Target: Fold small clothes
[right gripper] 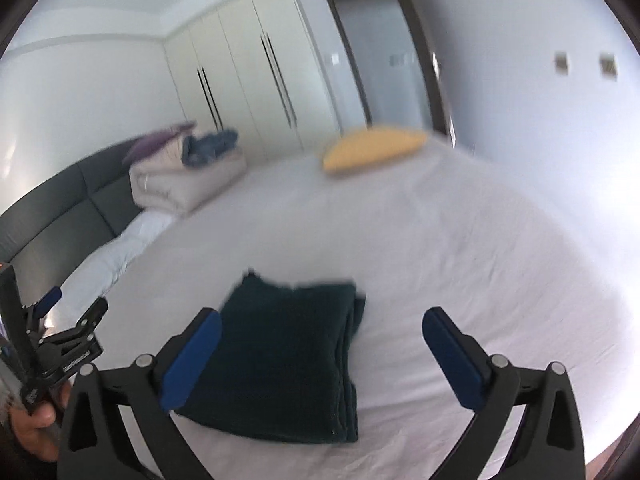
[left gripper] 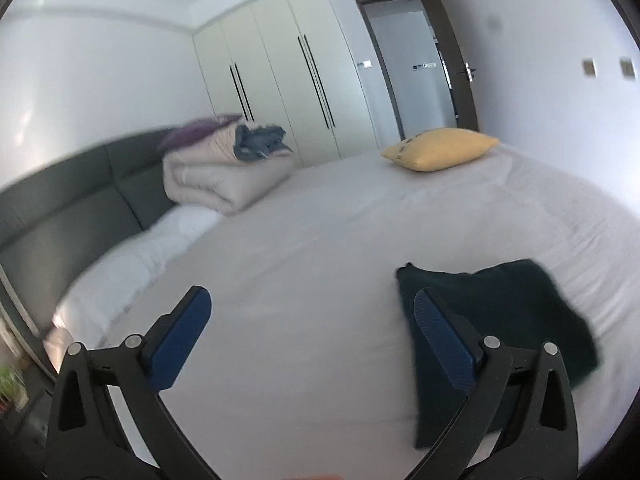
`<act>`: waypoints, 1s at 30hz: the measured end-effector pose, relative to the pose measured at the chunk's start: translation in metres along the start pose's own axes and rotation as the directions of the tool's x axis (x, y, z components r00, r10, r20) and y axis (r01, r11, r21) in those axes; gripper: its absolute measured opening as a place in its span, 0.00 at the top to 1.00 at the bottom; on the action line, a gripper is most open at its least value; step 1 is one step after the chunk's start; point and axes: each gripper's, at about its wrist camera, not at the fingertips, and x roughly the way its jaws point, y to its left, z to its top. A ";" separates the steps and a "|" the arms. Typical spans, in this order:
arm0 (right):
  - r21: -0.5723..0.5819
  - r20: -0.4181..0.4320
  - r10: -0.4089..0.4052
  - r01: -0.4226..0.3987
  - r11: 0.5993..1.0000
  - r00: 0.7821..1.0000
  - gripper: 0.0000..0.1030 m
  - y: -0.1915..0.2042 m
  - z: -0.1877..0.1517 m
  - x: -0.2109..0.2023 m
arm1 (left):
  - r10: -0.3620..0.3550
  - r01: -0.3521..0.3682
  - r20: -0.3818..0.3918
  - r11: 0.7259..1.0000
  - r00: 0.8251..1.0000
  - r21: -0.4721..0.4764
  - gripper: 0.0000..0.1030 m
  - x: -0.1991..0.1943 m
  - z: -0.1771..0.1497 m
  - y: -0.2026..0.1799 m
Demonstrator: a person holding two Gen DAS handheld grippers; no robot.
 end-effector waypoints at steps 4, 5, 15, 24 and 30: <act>-0.105 0.139 -0.120 0.135 0.985 0.983 0.00 0.030 0.015 -0.040 | -0.043 0.033 -0.084 0.993 0.996 -0.116 0.00 -0.022 0.011 0.022; -0.125 0.160 -0.110 0.131 0.984 0.981 0.00 0.036 0.018 -0.049 | -0.062 0.049 -0.092 0.989 0.994 -0.143 0.00 -0.025 0.014 0.026; -0.110 0.114 -0.116 0.129 0.986 0.987 0.00 0.058 0.037 -0.092 | -0.126 0.086 -0.149 0.964 0.981 -0.251 0.00 -0.058 0.017 0.074; -0.110 0.009 -0.133 0.133 0.985 0.991 0.00 0.064 0.006 -0.077 | -0.143 0.104 -0.179 0.972 0.973 -0.211 0.00 -0.048 0.007 0.051; -0.090 -0.070 -0.138 0.131 0.987 0.988 0.00 0.059 -0.007 -0.056 | -0.183 0.139 -0.224 0.970 0.957 -0.198 0.00 -0.025 -0.006 0.027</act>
